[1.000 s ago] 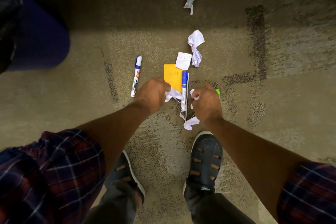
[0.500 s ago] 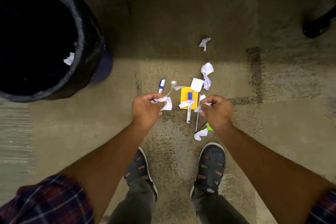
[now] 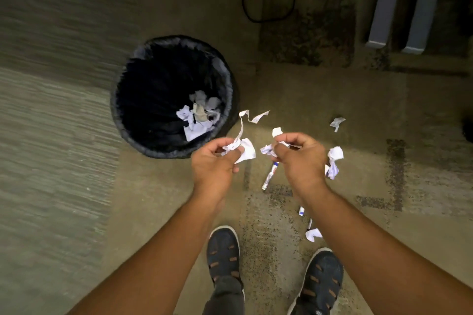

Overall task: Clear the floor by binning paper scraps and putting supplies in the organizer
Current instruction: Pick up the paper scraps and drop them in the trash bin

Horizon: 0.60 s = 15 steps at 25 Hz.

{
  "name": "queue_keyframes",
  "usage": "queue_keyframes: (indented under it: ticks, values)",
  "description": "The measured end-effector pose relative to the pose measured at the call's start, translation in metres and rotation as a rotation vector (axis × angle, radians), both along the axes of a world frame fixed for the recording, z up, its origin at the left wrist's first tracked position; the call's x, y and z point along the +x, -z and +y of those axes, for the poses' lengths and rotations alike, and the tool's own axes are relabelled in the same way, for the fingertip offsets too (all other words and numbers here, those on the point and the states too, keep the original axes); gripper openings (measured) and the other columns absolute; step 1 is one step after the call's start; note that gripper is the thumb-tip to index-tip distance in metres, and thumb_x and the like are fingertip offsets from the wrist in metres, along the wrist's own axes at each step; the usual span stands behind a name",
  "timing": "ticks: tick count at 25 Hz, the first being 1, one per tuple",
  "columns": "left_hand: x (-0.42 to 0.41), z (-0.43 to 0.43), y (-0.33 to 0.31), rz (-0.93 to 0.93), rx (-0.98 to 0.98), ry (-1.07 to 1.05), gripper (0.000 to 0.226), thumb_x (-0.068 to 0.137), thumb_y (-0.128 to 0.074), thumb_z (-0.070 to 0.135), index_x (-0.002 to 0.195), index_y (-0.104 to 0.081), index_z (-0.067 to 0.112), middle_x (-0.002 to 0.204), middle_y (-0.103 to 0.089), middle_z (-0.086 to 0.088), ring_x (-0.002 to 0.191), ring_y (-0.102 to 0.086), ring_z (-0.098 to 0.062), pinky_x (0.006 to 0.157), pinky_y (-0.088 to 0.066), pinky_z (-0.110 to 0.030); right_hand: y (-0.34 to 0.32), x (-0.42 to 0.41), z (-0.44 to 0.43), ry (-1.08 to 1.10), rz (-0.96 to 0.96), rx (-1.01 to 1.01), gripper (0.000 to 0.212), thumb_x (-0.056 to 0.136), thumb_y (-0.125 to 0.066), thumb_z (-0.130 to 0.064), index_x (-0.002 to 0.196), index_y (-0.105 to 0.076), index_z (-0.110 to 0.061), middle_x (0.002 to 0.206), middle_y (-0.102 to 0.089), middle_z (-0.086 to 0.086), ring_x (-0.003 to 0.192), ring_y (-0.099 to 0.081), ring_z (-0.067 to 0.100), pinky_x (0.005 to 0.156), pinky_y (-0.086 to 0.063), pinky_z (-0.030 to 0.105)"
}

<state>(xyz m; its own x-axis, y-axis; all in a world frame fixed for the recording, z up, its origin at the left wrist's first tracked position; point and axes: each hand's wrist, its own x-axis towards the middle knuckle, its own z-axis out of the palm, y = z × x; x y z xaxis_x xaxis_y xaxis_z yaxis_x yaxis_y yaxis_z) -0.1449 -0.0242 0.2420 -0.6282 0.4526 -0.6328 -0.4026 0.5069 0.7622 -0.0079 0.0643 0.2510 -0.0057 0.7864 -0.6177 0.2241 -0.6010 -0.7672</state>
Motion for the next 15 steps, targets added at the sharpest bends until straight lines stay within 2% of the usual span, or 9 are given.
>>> queue_keyframes:
  ticks: [2, 4, 6, 8, 10, 13, 15]
  values:
    - [-0.029, 0.0, -0.015, 0.036, 0.017, -0.081, 0.016, 0.083, -0.084, 0.008, 0.097, -0.078, 0.015, 0.079, -0.074, -0.001, 0.062, -0.063, -0.013, 0.049, -0.052, -0.022, -0.015, -0.04, 0.002, -0.023, 0.07, 0.015, 0.014, 0.083, -0.073, 0.007, 0.085, -0.077, -0.006, 0.073, -0.075, 0.005, 0.066, -0.071, 0.017, 0.067, -0.065, 0.034]
    - [-0.055, 0.0, -0.023, 0.067, 0.005, -0.14, 0.017, 0.084, -0.083, 0.01, 0.099, -0.076, 0.015, 0.089, -0.076, -0.013, 0.063, -0.065, -0.014, 0.048, -0.052, -0.021, -0.023, -0.077, 0.004, -0.046, 0.095, 0.023, 0.013, 0.083, -0.073, 0.006, 0.084, -0.076, -0.007, 0.078, -0.076, 0.011, 0.065, -0.07, 0.016, 0.066, -0.065, 0.034]
    - [-0.078, 0.001, -0.026, 0.076, -0.028, -0.188, 0.02, 0.085, -0.082, 0.011, 0.103, -0.075, 0.016, 0.097, -0.078, -0.017, 0.063, -0.069, -0.012, 0.048, -0.054, -0.021, -0.028, -0.108, 0.002, -0.071, 0.115, 0.019, 0.015, 0.083, -0.072, 0.005, 0.082, -0.076, -0.01, 0.083, -0.077, 0.017, 0.065, -0.071, 0.015, 0.063, -0.062, 0.029]
    - [-0.097, 0.002, -0.028, 0.053, -0.046, -0.231, 0.023, 0.086, -0.081, 0.011, 0.107, -0.074, 0.017, 0.102, -0.078, -0.016, 0.065, -0.072, -0.014, 0.05, -0.056, -0.022, -0.031, -0.131, -0.002, -0.09, 0.127, -0.003, 0.019, 0.082, -0.073, 0.004, 0.079, -0.076, -0.014, 0.079, -0.077, 0.011, 0.061, -0.072, 0.013, 0.061, -0.062, 0.027]
    - [-0.109, 0.004, -0.031, 0.015, -0.048, -0.268, 0.029, 0.086, -0.081, 0.01, 0.112, -0.072, 0.018, 0.105, -0.078, -0.012, 0.07, -0.076, -0.019, 0.054, -0.06, -0.025, -0.032, -0.145, -0.004, -0.096, 0.128, -0.024, 0.02, 0.081, -0.074, 0.003, 0.079, -0.076, -0.017, 0.074, -0.076, 0.002, 0.062, -0.073, 0.015, 0.065, -0.065, 0.032]
    - [-0.122, 0.003, -0.031, -0.049, -0.002, -0.282, 0.046, 0.085, -0.082, 0.01, 0.126, -0.068, 0.023, 0.111, -0.075, 0.001, 0.085, -0.08, -0.021, 0.068, -0.067, -0.036, -0.032, -0.155, -0.004, -0.099, 0.187, -0.068, 0.022, 0.083, -0.077, -0.001, 0.092, -0.075, -0.021, 0.092, -0.075, 0.0, 0.076, -0.078, 0.016, 0.068, -0.066, 0.033]
    - [-0.126, 0.002, -0.03, -0.057, 0.011, -0.272, 0.049, 0.085, -0.082, 0.012, 0.129, -0.066, 0.029, 0.115, -0.072, 0.005, 0.092, -0.08, -0.02, 0.072, -0.068, -0.039, -0.032, -0.154, -0.002, -0.113, 0.201, -0.066, 0.026, 0.085, -0.078, -0.004, 0.104, -0.074, -0.021, 0.103, -0.071, -0.003, 0.082, -0.078, 0.012, 0.068, -0.065, 0.03]
